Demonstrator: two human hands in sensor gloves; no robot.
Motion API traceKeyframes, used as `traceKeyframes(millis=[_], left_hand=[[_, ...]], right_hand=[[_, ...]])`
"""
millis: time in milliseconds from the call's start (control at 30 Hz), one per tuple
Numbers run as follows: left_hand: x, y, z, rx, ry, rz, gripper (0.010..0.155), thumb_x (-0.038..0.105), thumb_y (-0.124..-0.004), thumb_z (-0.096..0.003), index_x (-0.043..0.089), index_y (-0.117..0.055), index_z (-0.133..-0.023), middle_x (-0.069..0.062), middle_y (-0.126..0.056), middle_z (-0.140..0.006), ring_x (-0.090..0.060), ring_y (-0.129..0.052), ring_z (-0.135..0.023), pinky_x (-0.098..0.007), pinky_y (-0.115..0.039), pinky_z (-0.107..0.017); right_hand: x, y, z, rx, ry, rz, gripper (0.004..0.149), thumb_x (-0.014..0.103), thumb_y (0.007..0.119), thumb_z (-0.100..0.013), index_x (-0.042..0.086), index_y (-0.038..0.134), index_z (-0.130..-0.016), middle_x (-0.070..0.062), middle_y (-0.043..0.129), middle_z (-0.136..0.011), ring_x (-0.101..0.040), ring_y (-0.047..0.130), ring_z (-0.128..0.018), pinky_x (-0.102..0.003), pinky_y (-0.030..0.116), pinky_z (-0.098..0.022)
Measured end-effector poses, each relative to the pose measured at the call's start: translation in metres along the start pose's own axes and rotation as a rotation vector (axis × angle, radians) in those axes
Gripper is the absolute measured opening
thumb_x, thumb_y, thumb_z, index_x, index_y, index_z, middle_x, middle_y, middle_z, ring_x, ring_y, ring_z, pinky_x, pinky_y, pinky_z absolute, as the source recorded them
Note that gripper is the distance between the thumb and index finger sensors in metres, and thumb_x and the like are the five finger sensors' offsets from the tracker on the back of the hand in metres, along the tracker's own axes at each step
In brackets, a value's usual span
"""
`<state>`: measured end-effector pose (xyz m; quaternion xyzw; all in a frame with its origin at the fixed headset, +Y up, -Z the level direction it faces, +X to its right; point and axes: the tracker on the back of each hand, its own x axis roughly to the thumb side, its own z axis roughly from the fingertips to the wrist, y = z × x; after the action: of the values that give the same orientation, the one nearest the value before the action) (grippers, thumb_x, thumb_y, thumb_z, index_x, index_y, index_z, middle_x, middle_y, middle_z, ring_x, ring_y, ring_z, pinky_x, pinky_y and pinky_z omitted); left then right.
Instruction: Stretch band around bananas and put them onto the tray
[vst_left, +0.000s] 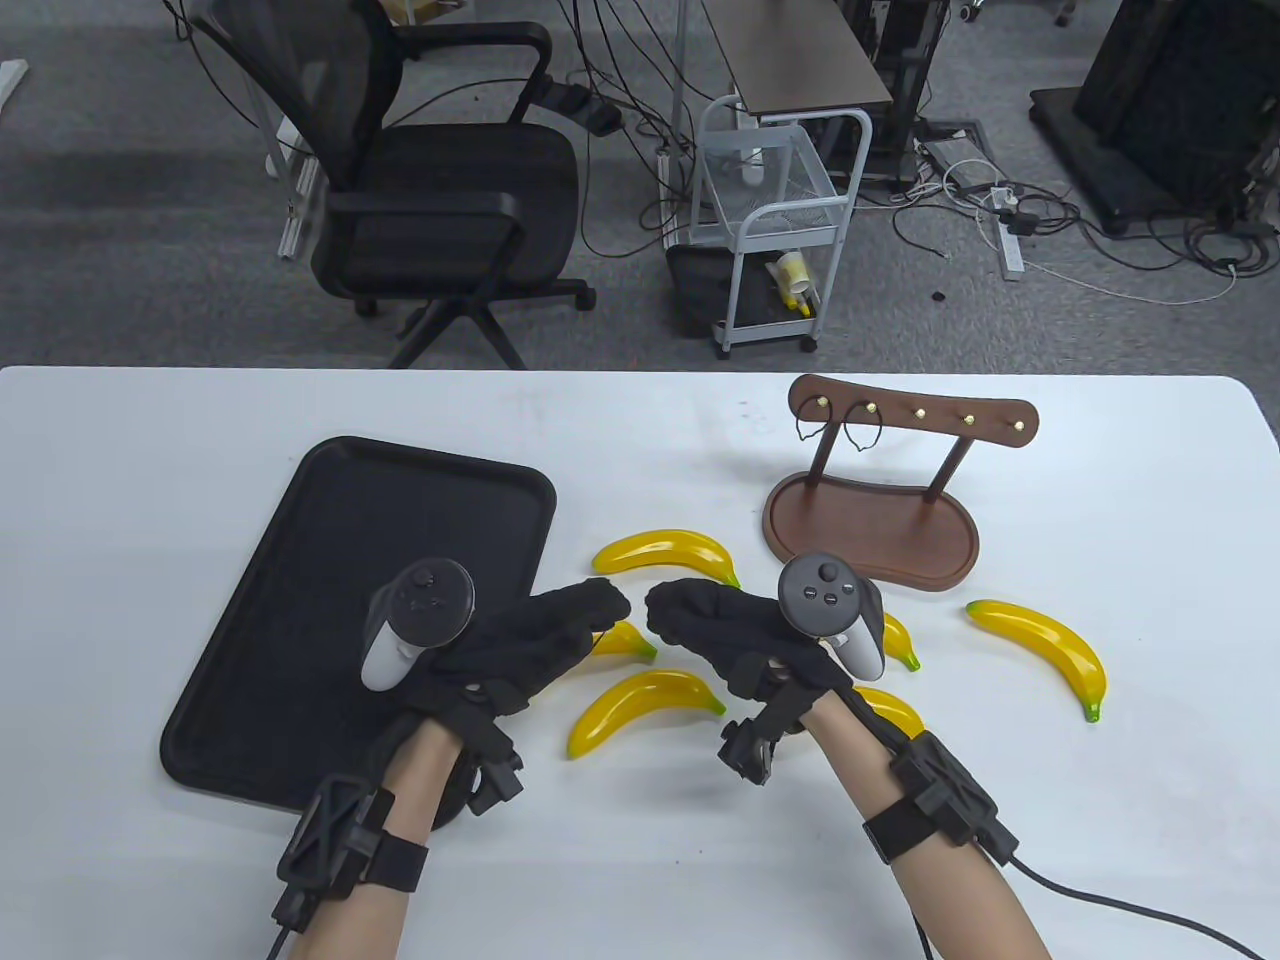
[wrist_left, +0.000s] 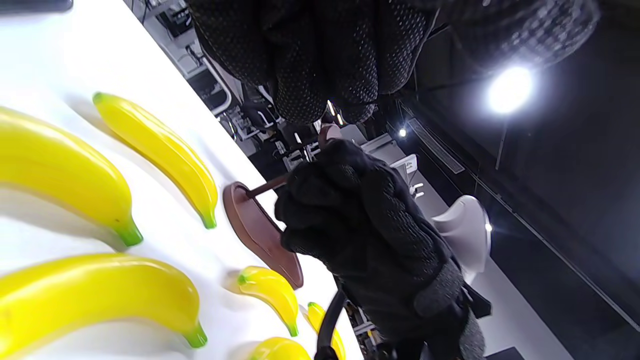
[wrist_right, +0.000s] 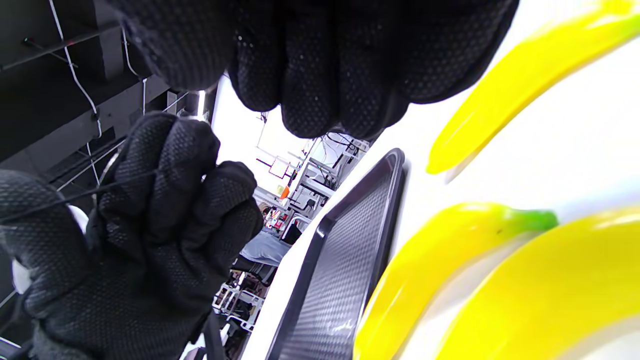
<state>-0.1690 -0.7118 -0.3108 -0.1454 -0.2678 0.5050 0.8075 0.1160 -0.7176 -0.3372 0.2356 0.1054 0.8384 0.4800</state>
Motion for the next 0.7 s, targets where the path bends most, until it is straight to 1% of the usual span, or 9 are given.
traceKeyframes(millis=[167,333,567,700], left_hand=[[0.004,0.007,0.004,0.059,0.019,-0.102,0.068,0.061,-0.062,-0.0497,0.030,-0.056,-0.110,0.005,-0.068,-0.116,-0.023,-0.073,-0.109,-0.046,-0.055,-0.086],[0.004,0.012,0.006,0.087,0.050,-0.190,0.068,0.060,-0.063,-0.0495,0.030,-0.056,-0.110,0.005,-0.068,-0.117,-0.024,-0.073,-0.109,-0.047,-0.055,-0.086],[-0.004,0.016,0.009,0.125,0.122,-0.324,0.068,0.060,-0.065,-0.0489,0.030,-0.056,-0.109,0.005,-0.068,-0.116,-0.023,-0.074,-0.109,-0.046,-0.055,-0.086],[-0.008,0.016,0.009,0.138,0.143,-0.377,0.068,0.060,-0.067,-0.0484,0.030,-0.056,-0.109,0.006,-0.068,-0.116,-0.023,-0.074,-0.110,-0.046,-0.055,-0.087]], right_hand=[[0.004,-0.010,0.006,-0.009,-0.009,0.125,0.050,0.040,0.071,-0.057,0.012,0.072,-0.100,-0.015,0.082,-0.095,-0.041,0.085,-0.081,-0.057,0.073,-0.056],[0.000,-0.019,0.015,0.005,-0.005,0.237,0.054,0.041,0.072,-0.057,0.012,0.069,-0.102,-0.016,0.079,-0.098,-0.042,0.082,-0.084,-0.058,0.071,-0.057],[-0.014,-0.037,0.033,-0.010,0.006,0.392,0.057,0.041,0.076,-0.055,0.013,0.066,-0.103,-0.015,0.076,-0.101,-0.042,0.081,-0.086,-0.058,0.071,-0.058],[-0.023,-0.048,0.046,-0.029,0.020,0.483,0.058,0.041,0.076,-0.054,0.014,0.065,-0.104,-0.014,0.075,-0.102,-0.041,0.080,-0.087,-0.057,0.071,-0.059]])
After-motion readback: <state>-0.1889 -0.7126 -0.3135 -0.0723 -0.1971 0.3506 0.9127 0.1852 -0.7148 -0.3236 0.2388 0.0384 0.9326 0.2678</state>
